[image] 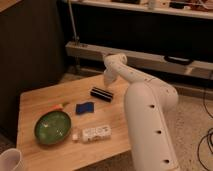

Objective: Push the eraser across the table

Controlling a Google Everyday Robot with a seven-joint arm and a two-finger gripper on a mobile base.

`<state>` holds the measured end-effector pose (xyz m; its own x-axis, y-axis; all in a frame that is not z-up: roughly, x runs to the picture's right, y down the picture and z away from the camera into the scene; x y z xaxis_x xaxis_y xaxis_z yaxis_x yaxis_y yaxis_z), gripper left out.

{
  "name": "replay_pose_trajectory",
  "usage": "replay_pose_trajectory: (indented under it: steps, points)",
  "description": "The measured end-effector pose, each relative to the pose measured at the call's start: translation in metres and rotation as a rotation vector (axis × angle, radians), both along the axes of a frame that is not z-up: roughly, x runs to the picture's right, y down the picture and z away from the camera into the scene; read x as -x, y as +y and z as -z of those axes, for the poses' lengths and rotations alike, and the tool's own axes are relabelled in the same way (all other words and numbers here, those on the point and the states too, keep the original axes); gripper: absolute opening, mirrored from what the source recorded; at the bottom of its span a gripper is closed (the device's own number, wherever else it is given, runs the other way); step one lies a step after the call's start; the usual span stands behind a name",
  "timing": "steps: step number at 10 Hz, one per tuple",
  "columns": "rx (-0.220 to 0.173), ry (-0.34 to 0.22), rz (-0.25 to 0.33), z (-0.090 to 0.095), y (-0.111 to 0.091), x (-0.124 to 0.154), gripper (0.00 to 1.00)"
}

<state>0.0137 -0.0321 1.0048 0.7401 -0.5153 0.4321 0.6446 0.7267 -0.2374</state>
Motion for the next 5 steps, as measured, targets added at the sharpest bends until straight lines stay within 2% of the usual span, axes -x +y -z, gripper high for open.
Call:
replay_pose_trajectory:
  steps: [2,5]
  points:
    - [0.023,-0.019,0.048,0.002,0.011,0.0,0.0]
    - [0.059,-0.036,0.088,0.005,0.027,0.002,0.0]
